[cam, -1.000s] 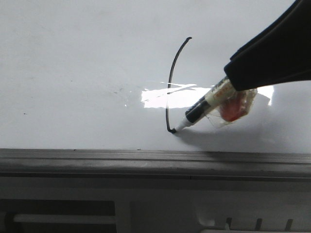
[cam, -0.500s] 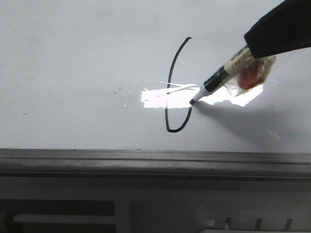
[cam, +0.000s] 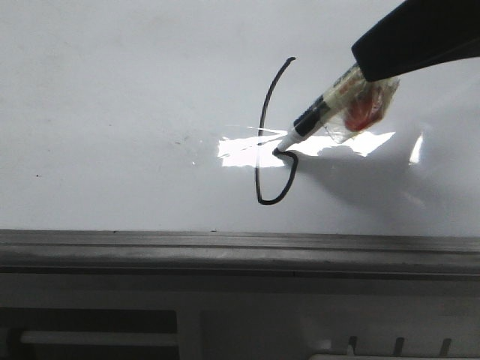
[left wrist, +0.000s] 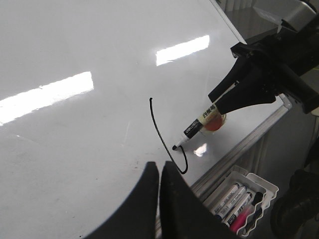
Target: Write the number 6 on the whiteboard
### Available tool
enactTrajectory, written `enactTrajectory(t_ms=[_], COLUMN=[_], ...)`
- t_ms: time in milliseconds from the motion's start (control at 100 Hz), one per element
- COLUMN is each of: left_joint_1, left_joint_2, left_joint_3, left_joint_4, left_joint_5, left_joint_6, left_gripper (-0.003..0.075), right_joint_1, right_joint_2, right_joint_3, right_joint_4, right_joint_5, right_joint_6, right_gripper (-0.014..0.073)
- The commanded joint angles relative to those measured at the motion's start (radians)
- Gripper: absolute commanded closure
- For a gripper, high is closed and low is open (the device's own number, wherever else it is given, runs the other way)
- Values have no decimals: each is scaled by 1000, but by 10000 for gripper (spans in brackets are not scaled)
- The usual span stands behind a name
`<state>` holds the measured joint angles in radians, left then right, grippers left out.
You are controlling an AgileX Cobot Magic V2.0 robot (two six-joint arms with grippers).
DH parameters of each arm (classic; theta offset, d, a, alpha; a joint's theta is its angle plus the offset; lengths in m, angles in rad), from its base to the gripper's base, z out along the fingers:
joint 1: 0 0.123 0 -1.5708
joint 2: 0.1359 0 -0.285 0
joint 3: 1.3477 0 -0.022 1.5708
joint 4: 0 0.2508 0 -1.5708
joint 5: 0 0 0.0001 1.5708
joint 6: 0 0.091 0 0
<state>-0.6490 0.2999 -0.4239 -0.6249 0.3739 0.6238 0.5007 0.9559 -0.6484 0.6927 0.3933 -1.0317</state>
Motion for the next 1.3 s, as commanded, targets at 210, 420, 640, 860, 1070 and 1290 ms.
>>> enactTrajectory(t_ms=[210, 420, 640, 860, 1070, 1290], left_joint_1=[-8, -8, -8, -8, -53, -165], left_joint_2=[10, 10, 25, 210, 460, 689], left_joint_3=[-27, -27, -27, -56, -151, -239], left_joint_4=[-36, -36, -54, -78, -336, -403], left_joint_5=[-60, -60, 5, 108, 232, 234], left_joint_6=[-10, -10, 0, 62, 404, 552], left_gripper=[739, 739, 678, 278, 302, 356], right_joint_1=[28, 31, 72, 72, 100, 196], right_joint_2=[39, 15, -121, -100, -35, -4], right_joint_3=[-24, -50, -200, -237, -237, -237], right_joint_4=[-8, -8, 4, 4, 17, 26], right_joint_5=[-60, -6, 221, 378, 430, 416], right_joint_6=[-6, -6, -6, -6, -6, -6], right_gripper=[638, 638, 638, 638, 638, 638])
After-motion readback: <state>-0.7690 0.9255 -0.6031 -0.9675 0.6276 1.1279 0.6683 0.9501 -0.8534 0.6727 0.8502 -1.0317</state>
